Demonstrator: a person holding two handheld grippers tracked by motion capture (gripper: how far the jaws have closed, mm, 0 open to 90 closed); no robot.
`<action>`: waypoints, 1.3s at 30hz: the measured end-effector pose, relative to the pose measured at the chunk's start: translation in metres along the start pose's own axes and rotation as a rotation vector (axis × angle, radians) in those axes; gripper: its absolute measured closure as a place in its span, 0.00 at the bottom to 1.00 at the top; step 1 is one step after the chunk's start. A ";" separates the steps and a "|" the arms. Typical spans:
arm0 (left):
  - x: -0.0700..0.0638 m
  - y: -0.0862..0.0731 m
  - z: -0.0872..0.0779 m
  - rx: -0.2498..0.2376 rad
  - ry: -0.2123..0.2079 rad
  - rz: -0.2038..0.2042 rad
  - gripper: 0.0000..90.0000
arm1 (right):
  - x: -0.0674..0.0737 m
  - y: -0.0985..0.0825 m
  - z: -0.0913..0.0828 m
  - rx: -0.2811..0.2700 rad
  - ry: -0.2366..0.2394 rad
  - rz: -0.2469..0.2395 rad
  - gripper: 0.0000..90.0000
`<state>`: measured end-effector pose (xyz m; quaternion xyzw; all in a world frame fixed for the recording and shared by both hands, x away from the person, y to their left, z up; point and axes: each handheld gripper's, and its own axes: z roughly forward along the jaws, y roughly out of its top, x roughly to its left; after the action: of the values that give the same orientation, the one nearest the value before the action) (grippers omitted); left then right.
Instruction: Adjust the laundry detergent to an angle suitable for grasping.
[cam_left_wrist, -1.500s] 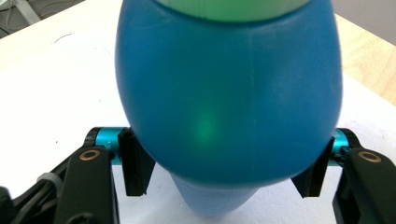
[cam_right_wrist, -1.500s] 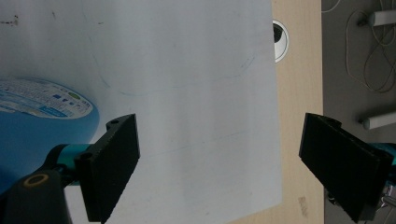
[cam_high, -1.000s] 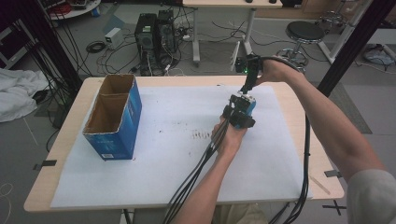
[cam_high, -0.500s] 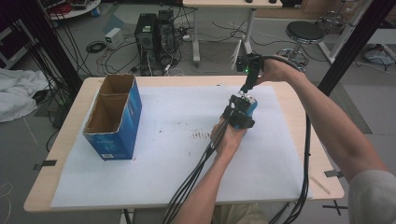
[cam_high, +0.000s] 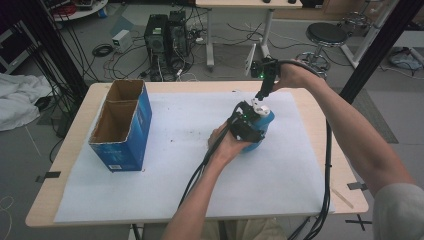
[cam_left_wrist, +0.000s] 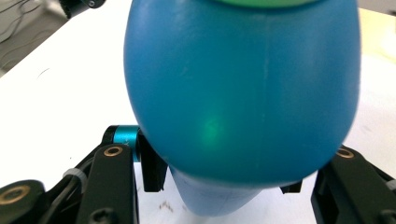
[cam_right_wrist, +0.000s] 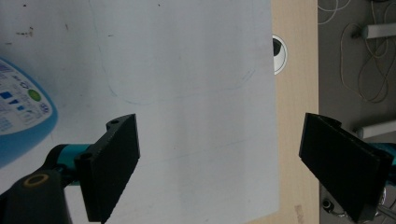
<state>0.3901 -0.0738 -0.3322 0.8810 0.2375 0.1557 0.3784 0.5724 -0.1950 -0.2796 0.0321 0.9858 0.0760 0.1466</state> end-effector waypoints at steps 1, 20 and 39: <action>0.002 -0.002 -0.004 0.000 -0.017 0.004 0.52 | 0.000 0.000 0.000 -0.002 -0.001 -0.003 0.13; 0.040 -0.054 -0.051 -0.023 -0.305 0.134 0.52 | 0.007 0.009 -0.003 0.005 -0.005 -0.025 0.13; 0.055 -0.082 -0.062 0.004 -0.362 0.193 0.52 | 0.011 0.017 -0.002 0.010 -0.003 -0.044 0.13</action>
<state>0.3831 0.0415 -0.3462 0.9140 0.0806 0.0299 0.3964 0.5618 -0.1773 -0.2779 0.0110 0.9864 0.0679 0.1495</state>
